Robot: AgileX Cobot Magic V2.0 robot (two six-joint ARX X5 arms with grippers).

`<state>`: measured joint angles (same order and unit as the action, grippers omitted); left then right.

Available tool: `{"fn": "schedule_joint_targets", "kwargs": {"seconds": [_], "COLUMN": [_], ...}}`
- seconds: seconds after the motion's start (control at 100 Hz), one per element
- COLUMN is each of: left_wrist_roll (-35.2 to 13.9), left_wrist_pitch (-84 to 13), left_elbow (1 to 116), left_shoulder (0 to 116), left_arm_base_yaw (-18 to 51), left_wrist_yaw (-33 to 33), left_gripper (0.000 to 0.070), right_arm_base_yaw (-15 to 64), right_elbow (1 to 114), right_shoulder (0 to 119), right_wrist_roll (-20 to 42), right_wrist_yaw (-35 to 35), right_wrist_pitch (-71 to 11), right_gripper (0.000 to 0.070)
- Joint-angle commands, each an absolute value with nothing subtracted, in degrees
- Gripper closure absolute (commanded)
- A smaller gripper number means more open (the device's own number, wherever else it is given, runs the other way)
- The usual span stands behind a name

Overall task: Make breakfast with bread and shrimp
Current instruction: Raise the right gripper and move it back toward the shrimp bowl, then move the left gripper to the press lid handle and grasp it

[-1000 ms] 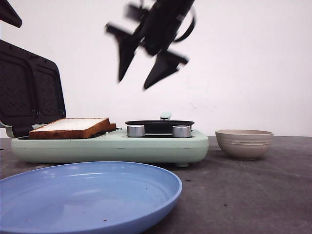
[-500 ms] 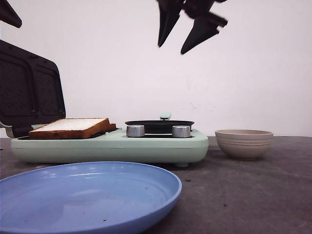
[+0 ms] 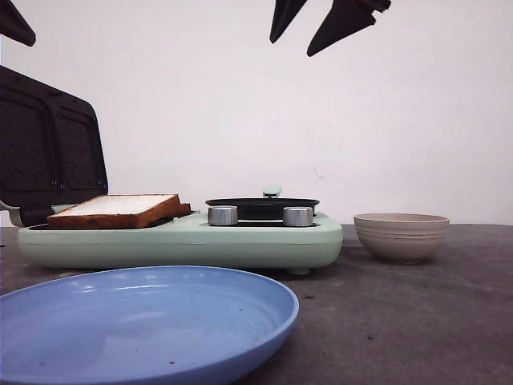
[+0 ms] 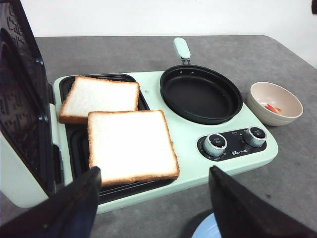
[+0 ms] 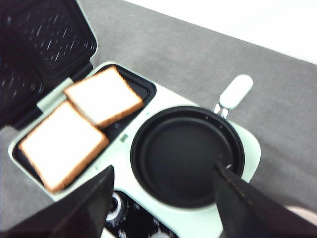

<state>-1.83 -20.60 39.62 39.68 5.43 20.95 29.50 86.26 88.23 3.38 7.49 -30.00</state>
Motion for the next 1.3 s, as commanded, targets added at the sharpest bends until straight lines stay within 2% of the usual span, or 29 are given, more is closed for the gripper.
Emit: {"fn": "schedule_joint_targets", "kwargs": {"seconds": [0.0,0.16,0.29,0.42,0.78,1.05,1.21,1.29], "left_wrist_roll": [-0.7,-0.7,-0.7,-0.7,-1.0,-1.3,-6.9,-10.3], "left_wrist_pitch": [-20.1,-20.0,-20.0,-20.1,-20.3,-24.7,-24.3,-24.2], "left_elbow": [40.0,40.0,40.0,40.0,40.0,40.0,40.1,40.3], "left_shoulder": [39.9,39.9,39.9,39.9,39.9,39.9,39.6,39.0], "left_arm_base_yaw": [5.5,5.5,5.5,5.5,5.5,5.5,5.5,5.5], "left_wrist_yaw": [21.0,21.0,21.0,21.0,21.0,21.0,21.0,18.8], "left_gripper": [0.0342,0.0342,0.0342,0.0342,0.0342,0.0341,0.0341,0.034], "right_arm_base_yaw": [29.7,29.8,29.8,29.8,29.8,29.8,29.8,29.8], "right_elbow": [82.4,67.3,55.7,47.6,33.6,30.2,30.2,30.2], "right_shoulder": [86.4,78.7,72.0,66.1,50.7,44.9,44.9,44.8], "right_wrist_roll": [2.5,2.5,2.6,3.9,5.3,5.2,5.3,5.3], "right_wrist_yaw": [7.5,7.5,7.4,6.6,2.2,1.4,1.4,1.5], "right_wrist_pitch": [-27.5,-18.4,-11.7,-8.4,-7.0,-11.9,-13.9,-14.2], "right_gripper": [0.0324,0.036,0.0362,0.0362,0.0362,0.0361,0.0361,0.0361]}}
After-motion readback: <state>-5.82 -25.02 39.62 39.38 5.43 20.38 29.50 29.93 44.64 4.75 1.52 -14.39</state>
